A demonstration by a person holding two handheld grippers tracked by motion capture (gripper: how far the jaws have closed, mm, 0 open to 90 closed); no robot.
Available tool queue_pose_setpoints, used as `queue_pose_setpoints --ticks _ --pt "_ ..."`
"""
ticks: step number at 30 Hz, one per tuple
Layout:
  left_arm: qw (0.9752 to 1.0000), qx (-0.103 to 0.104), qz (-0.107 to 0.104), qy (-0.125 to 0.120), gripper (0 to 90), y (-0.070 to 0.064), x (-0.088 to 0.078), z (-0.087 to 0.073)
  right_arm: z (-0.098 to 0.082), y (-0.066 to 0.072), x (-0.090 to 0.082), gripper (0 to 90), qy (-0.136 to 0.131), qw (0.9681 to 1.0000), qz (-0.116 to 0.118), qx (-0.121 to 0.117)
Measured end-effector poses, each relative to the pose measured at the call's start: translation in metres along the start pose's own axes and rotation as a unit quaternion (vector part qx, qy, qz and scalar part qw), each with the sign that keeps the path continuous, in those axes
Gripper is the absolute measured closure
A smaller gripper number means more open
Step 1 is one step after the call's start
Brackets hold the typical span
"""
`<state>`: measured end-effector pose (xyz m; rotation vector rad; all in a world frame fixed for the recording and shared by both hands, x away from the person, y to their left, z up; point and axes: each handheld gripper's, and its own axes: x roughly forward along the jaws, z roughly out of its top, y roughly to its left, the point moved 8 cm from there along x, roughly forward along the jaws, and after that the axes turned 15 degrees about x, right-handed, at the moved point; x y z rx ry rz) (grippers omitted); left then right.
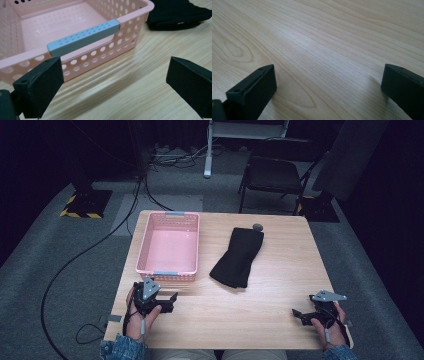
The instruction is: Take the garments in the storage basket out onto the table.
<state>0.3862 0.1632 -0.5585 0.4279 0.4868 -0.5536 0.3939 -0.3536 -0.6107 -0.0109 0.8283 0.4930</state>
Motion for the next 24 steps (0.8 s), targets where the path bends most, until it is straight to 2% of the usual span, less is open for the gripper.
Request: queue_pose_setpoints --ticks 6,9,14,24 --pt "0.9999 -0.004 0.005 0.009 0.8 0.004 -0.001 -0.009 0.000 0.000 0.000 0.0 0.000 1.0000 0.000 0.000" --pt "0.9999 0.003 0.002 0.016 0.8 0.004 0.000 -0.013 0.000 0.000 0.000 0.0 0.000 1.0000 0.000 0.000" --pt "0.9994 0.009 -0.005 0.033 0.9 0.002 0.002 -0.020 0.000 0.000 0.000 0.0 0.000 1.0000 0.000 0.000" --pt "0.9977 0.005 -0.006 0.068 1.0 0.001 0.003 -0.034 0.000 0.000 0.000 0.0 0.000 1.0000 0.000 0.000"
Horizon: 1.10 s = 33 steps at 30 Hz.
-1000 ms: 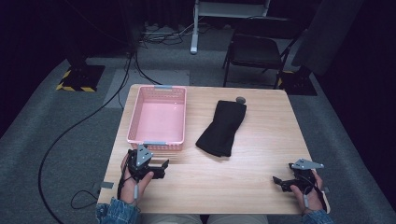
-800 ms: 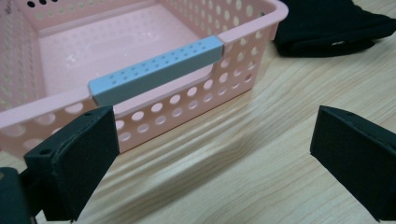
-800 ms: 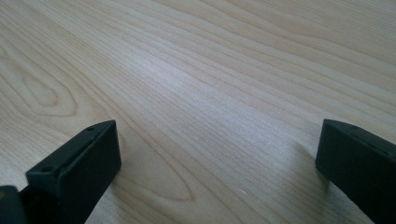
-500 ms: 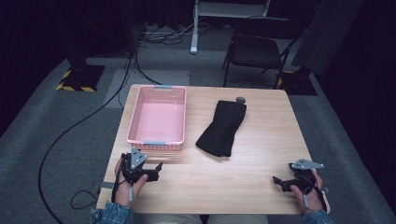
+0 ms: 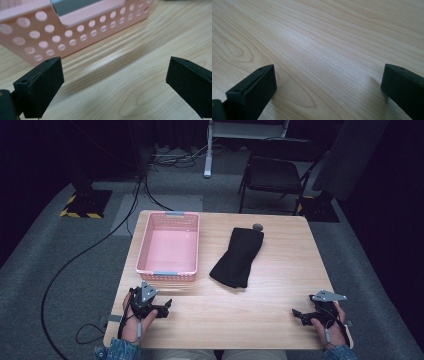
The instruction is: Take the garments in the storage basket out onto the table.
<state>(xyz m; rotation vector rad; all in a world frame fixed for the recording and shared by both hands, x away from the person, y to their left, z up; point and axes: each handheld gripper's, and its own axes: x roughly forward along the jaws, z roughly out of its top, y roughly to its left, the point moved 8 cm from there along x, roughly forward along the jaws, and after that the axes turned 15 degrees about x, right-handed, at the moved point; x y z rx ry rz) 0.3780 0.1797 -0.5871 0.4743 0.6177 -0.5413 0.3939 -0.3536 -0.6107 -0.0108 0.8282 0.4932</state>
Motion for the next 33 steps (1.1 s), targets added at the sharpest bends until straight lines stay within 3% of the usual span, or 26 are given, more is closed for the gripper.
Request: queue_pose_setpoints --ticks 13,20,24,26,33 --pt "0.9992 -0.009 -0.006 0.039 1.5 -0.001 0.003 -0.015 0.000 0.000 0.000 0.0 0.000 1.0000 0.001 -0.001" --pt "0.9973 -0.013 -0.008 0.072 1.6 -0.002 0.005 -0.027 0.000 0.000 0.000 0.0 0.000 1.0000 0.001 -0.001" --pt "0.9970 -0.028 -0.017 0.070 1.2 -0.002 0.006 -0.029 0.000 0.000 0.000 0.0 0.000 1.0000 0.001 -0.001" --pt "0.9967 -0.045 -0.023 0.063 0.2 -0.002 0.007 -0.030 0.000 0.000 0.000 0.0 0.000 1.0000 0.001 -0.001" --pt "0.9974 -0.039 -0.025 0.054 0.0 -0.001 0.008 -0.031 0.000 0.000 0.000 0.0 0.000 1.0000 0.001 -0.001"
